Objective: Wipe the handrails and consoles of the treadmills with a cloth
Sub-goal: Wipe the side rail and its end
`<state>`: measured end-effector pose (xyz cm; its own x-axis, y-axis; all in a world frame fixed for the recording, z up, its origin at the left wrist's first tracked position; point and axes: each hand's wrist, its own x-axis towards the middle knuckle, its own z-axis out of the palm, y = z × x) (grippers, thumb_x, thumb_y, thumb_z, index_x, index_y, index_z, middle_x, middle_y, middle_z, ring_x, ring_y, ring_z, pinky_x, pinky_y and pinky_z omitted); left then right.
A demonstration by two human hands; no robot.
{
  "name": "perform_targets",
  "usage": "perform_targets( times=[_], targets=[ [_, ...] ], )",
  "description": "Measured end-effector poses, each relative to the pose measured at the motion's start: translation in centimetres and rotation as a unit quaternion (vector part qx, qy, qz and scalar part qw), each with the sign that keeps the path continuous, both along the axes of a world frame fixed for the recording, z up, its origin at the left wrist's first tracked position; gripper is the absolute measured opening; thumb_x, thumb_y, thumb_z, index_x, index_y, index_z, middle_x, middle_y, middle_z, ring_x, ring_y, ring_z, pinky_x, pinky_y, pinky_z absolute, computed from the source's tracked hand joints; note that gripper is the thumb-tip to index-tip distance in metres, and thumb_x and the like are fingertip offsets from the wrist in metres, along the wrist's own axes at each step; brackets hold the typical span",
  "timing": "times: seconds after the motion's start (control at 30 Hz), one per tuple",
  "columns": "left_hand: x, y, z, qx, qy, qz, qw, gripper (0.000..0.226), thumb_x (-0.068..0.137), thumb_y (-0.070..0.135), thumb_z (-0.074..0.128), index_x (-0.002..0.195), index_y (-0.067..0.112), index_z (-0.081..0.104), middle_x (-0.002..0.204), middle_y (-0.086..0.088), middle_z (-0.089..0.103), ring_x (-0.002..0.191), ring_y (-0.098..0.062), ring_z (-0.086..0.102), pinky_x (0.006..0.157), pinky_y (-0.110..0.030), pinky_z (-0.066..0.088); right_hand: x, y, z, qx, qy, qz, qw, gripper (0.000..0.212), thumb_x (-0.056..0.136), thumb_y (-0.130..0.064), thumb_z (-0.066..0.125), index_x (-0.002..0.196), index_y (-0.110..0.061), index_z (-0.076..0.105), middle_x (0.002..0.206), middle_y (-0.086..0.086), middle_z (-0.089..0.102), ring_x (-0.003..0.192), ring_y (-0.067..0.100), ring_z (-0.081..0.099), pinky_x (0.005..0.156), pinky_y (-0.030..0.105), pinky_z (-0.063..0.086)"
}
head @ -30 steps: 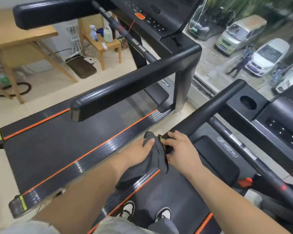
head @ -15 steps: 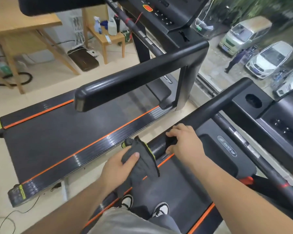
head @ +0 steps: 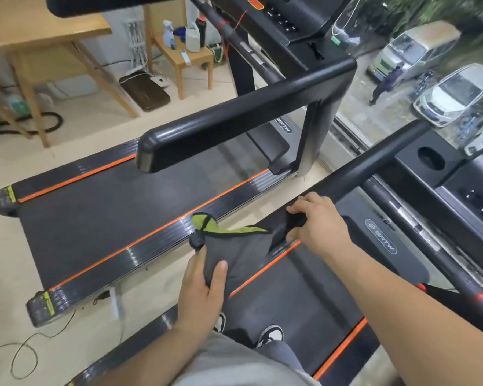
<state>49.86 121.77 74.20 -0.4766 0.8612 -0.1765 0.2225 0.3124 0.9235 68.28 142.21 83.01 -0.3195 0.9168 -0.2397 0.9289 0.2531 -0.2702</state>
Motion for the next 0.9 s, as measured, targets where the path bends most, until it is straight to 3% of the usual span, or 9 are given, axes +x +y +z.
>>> perform_targets(
  times=[0.07,0.17,0.27,0.37,0.5,0.6,0.67,0.8,0.9],
  targets=[
    [-0.6,1.2,0.1,-0.024,-0.001,-0.024,0.999,0.053,0.093,0.068,0.049,0.138,0.04,0.054,0.129,0.018,0.062,0.124,-0.004,0.056,0.105,-0.039,0.048,0.1,-0.1,-0.1,0.003,-0.001,0.003,1.0,0.072,0.064,-0.027,0.094,0.13,-0.029,0.068,0.128,-0.013,0.052,0.126,0.017,0.038,0.078,0.031,0.038],
    [-2.6,5.7,2.8,-0.122,-0.079,-0.111,0.983,0.026,0.09,0.061,0.064,0.113,0.049,0.068,0.103,0.027,0.073,0.098,0.006,0.067,0.098,-0.037,0.055,0.2,-0.1,-0.1,0.004,0.004,-0.002,1.0,0.07,0.062,-0.028,0.094,0.128,-0.031,0.069,0.126,-0.013,0.053,0.124,0.016,0.038,0.077,0.031,0.038],
    [-3.2,9.9,5.5,-0.205,-0.14,-0.193,0.949,0.024,0.091,0.062,0.066,0.1,0.042,0.076,0.095,0.018,0.077,0.09,-0.004,0.073,0.097,-0.035,0.057,0.4,-0.1,0.0,0.014,0.007,-0.005,1.0,0.061,0.068,-0.024,0.09,0.125,-0.033,0.07,0.124,-0.017,0.052,0.123,0.014,0.038,0.075,0.032,0.038],
    [-1.8,10.5,5.8,-0.186,0.004,-0.218,0.958,0.04,0.096,0.067,0.052,0.118,0.037,0.069,0.115,0.01,0.074,0.106,-0.014,0.068,0.098,-0.033,0.051,0.5,-0.5,-0.1,0.019,0.014,-0.004,1.0,0.056,0.073,-0.019,0.086,0.125,-0.032,0.07,0.125,-0.017,0.052,0.123,0.015,0.039,0.075,0.031,0.038],
    [-0.6,5.6,3.4,-0.061,0.244,-0.177,0.952,0.059,0.094,0.066,0.053,0.143,0.034,0.047,0.138,0.002,0.058,0.121,-0.026,0.06,0.093,-0.041,0.053,0.6,-0.5,-0.2,0.007,0.03,-0.006,1.0,0.063,0.067,-0.026,0.092,0.126,-0.032,0.07,0.125,-0.016,0.053,0.127,0.014,0.038,0.076,0.031,0.038],
    [-0.4,1.7,0.3,0.068,0.356,-0.19,0.912,0.058,0.088,0.039,0.075,0.138,0.027,0.048,0.147,-0.011,0.047,0.122,-0.035,0.056,0.092,-0.045,0.056,0.7,-0.7,-0.3,-0.001,0.046,-0.013,0.999,0.066,0.065,-0.028,0.093,0.127,-0.032,0.069,0.128,-0.018,0.052,0.128,0.011,0.036,0.085,0.035,0.045],
    [-1.3,0.9,-1.2,0.102,0.391,-0.232,0.885,0.072,0.074,0.022,0.087,0.135,0.027,0.049,0.15,-0.017,0.041,0.126,-0.04,0.052,0.094,-0.048,0.055,0.8,-0.8,-0.4,-0.006,0.052,-0.017,0.998,0.067,0.065,-0.027,0.092,0.128,-0.032,0.069,0.131,-0.017,0.051,0.131,0.01,0.034,0.091,0.038,0.047],
    [-1.0,4.6,1.5,0.058,0.441,-0.292,0.846,0.076,0.077,0.045,0.077,0.143,0.04,0.042,0.15,-0.011,0.041,0.117,-0.032,0.058,0.076,-0.041,0.06,1.1,-0.5,-0.4,-0.002,0.047,-0.023,0.999,0.065,0.065,-0.028,0.092,0.126,-0.036,0.07,0.134,-0.018,0.051,0.132,0.009,0.033,0.091,0.038,0.048],
    [1.3,9.7,3.9,-0.06,0.427,-0.327,0.841,0.078,0.093,0.064,0.052,0.157,0.042,0.014,0.158,-0.005,0.03,0.125,-0.031,0.054,0.084,-0.041,0.055,1.3,-0.6,-0.7,0.017,0.047,-0.004,0.999,0.059,0.072,-0.023,0.086,0.127,-0.036,0.07,0.139,-0.015,0.052,0.133,0.012,0.036,0.095,0.036,0.048]
  ],
)
